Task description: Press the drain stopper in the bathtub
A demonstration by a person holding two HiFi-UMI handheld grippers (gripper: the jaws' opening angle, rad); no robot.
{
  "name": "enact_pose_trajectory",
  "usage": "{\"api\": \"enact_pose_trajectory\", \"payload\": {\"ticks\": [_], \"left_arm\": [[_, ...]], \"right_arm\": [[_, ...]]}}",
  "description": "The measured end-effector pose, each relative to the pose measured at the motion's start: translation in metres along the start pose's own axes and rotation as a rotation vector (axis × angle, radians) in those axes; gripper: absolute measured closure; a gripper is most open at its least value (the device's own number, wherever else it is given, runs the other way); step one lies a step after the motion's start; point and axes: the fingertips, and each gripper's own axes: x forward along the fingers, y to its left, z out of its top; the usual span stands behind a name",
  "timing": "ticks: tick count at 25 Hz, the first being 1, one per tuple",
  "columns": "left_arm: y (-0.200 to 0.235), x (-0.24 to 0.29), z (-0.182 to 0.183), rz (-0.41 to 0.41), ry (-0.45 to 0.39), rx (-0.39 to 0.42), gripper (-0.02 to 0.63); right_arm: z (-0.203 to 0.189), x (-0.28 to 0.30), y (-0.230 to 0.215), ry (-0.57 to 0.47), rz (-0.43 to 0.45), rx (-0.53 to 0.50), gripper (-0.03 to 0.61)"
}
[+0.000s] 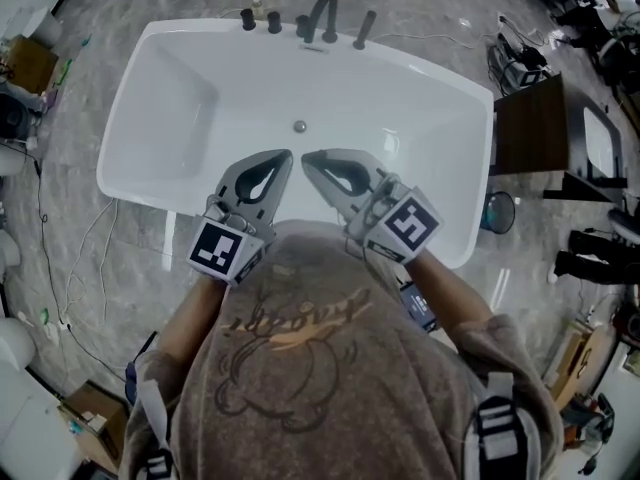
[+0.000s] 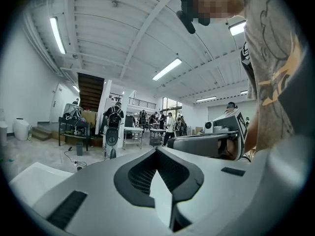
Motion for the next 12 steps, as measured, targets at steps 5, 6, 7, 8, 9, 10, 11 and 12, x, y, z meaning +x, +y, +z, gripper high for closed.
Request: {"api": "enact_pose_trajectory", "payload": {"ticks": [5, 6, 7, 8, 9, 10, 11, 12], "left_arm": [[-0.002, -0.005, -0.002, 0.01, -0.005, -0.003, 0.612], [-0.002, -0.006, -0.002, 0.011, -0.009, -0.001, 0.612], [-0.003, -0.007, -0.002, 0.011, -0.012, -0.001, 0.612], [-0.004, -0.008, -0.002, 0.012, -0.014, 0.0, 0.612], [-0.005, -0.009, -0.002, 0.012, -0.017, -0.001, 0.612], [-0.006, -0.01, -0.002, 0.012, -0.019, -0.001, 0.612], [-0.007, -0.012, -0.002, 0.013, -0.021, -0.001, 0.612], [-0.008, -0.013, -0.001, 0.015, -0.023, 0.0, 0.612]], "right_arm": [[-0.004, -0.004, 0.009, -0.017, 0.032, 0.011, 0.574], [-0.003, -0.004, 0.011, -0.019, 0.044, 0.008, 0.574], [-0.003, -0.004, 0.014, -0.021, 0.056, 0.004, 0.575], [-0.003, -0.005, 0.016, -0.021, 0.067, -0.001, 0.575], [-0.003, -0.005, 0.019, -0.02, 0.075, -0.005, 0.575], [-0.003, -0.005, 0.02, -0.017, 0.08, -0.007, 0.575], [-0.003, -0.005, 0.022, -0.014, 0.082, -0.007, 0.575], [-0.003, -0.006, 0.023, -0.013, 0.084, -0.008, 0.575]]}}
